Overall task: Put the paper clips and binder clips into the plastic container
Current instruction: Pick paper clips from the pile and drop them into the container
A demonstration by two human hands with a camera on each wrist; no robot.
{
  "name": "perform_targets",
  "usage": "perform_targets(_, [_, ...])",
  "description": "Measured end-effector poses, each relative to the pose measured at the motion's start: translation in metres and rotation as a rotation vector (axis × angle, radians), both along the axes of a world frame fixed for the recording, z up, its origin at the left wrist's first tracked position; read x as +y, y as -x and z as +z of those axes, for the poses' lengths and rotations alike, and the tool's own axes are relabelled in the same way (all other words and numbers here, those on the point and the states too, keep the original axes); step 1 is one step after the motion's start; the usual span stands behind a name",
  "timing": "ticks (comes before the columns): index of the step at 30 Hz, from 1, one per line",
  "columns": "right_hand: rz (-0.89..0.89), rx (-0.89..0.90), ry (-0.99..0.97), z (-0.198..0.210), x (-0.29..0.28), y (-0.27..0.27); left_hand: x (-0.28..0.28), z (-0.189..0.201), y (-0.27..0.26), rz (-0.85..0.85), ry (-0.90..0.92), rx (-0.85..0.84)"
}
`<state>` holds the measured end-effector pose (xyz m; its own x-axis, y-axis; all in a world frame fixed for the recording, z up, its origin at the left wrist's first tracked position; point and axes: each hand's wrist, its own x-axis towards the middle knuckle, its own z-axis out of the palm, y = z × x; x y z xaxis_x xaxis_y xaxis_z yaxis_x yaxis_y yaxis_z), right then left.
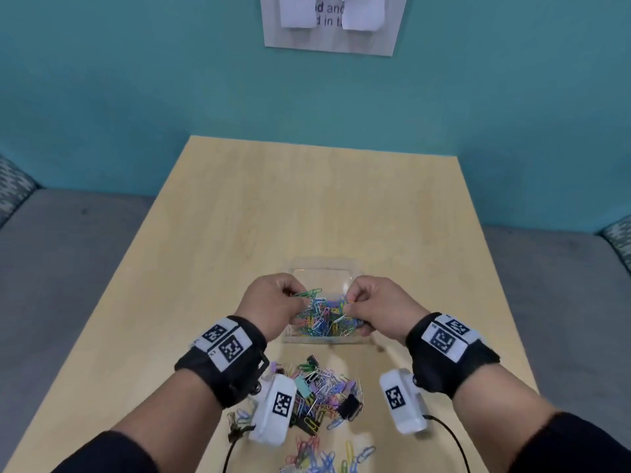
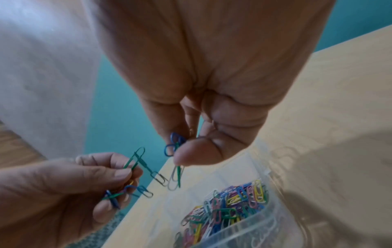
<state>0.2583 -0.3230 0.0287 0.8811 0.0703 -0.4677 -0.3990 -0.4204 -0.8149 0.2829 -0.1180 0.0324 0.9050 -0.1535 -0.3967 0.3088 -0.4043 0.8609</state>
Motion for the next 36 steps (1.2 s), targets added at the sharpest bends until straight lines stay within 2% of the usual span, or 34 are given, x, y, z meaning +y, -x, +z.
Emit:
perform_targets(4, [-0.048,-0.015,0.074,-0.010,0.008,-0.015,-0.011,-0.013,-0.012,-0.018,-0.081,0.001])
perform_targets(6, [-0.027,0.002,0.067,-0.006,0.011,-0.011,-0.011,-0.013,-0.008,-0.009,-0.039,0.044])
perform_targets(7, [0.008,-0.003,0.115,-0.002,0.011,-0.008,-0.009,-0.011,-0.004,0.003,-0.022,0.049])
perform_targets(9, [0.136,-0.070,0.332,0.006,0.005,0.007,0.001,-0.007,0.004,0.026,-0.028,0.014])
perform_targets(12, [0.256,-0.305,0.534,0.022,-0.005,0.051,0.032,0.003,0.034,0.047,-0.046,-0.096])
perform_targets(14, [0.447,-0.361,0.630,0.020,-0.006,0.095,0.050,0.002,0.076,-0.088,-0.169,-0.189])
perform_targets(16, [0.696,-0.334,0.671,0.006,-0.004,0.144,0.062,-0.008,0.125,-0.351,-0.324,-0.278])
perform_targets(18, [0.897,-0.295,0.706,-0.010,0.003,0.192,0.069,-0.021,0.174,-0.639,-0.452,-0.288])
perform_targets(21, [1.061,-0.336,0.720,-0.035,0.018,0.239,0.071,-0.052,0.233,-0.860,-0.553,-0.231])
perform_targets(23, [1.041,-0.403,0.751,-0.047,0.030,0.247,0.062,-0.073,0.254,-0.884,-0.631,-0.343])
perform_targets(27, [0.860,-0.487,0.720,-0.055,0.056,0.239,0.038,-0.076,0.251,-0.703,-0.612,-0.516])
perform_targets(31, [0.709,-0.452,0.692,-0.050,0.057,0.229,0.043,-0.070,0.238,-0.460,-0.589,-0.426])
perform_targets(33, [0.558,-0.339,0.700,-0.045,0.049,0.233,0.051,-0.071,0.238,-0.352,-0.575,-0.316])
perform_targets(36, [0.366,-0.090,0.706,-0.047,0.042,0.243,0.055,-0.073,0.238,-0.385,-0.602,-0.239])
